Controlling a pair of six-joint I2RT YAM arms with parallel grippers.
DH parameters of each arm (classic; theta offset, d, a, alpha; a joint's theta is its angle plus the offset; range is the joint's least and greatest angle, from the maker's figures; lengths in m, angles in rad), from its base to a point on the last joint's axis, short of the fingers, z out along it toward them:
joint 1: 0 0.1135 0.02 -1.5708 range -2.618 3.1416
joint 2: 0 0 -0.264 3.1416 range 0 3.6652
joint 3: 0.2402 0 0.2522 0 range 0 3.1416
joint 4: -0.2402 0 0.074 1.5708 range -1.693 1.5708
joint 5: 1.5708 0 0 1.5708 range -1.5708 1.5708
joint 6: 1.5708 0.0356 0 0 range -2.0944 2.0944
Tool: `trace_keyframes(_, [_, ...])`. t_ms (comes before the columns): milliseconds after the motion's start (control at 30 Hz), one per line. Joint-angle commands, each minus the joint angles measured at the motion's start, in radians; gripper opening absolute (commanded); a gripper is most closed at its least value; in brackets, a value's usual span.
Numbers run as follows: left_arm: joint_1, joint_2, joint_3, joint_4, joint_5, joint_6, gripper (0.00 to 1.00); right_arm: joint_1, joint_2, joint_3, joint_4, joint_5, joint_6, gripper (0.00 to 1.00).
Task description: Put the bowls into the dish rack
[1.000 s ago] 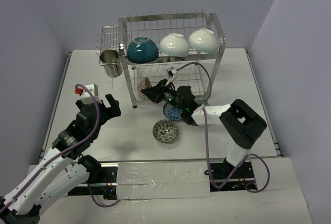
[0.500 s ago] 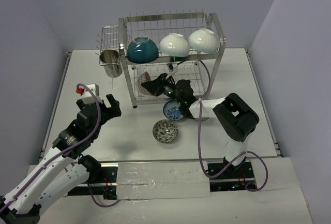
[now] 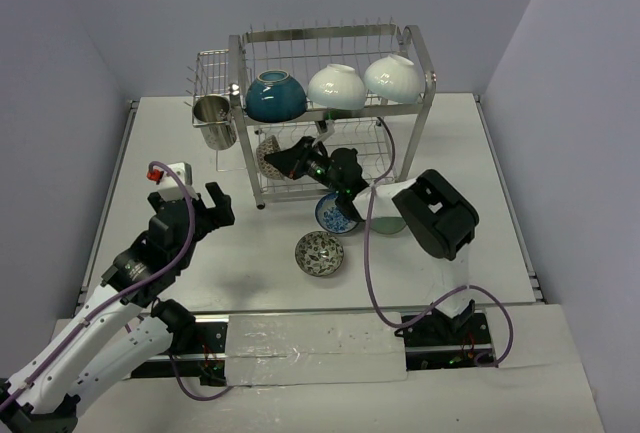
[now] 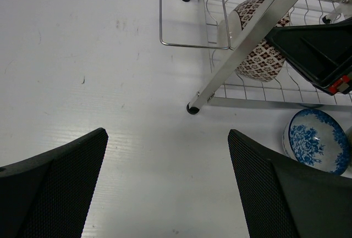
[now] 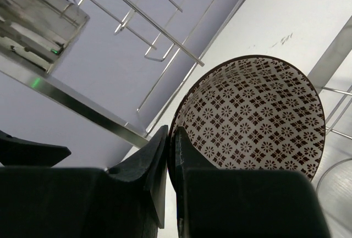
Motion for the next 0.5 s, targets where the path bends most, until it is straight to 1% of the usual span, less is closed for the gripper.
trace_keyframes(0, [0.004, 0.000, -0.006, 0.041, 0.012, 0.008, 0.96, -0.004, 0.021, 0.073, 0.171, -0.002, 0.048, 0.00])
trace_keyframes(467, [0.004, 0.005, -0.008, 0.041, 0.018, 0.008, 0.96, 0.002, 0.097, 0.096, 0.217, 0.087, 0.118, 0.00])
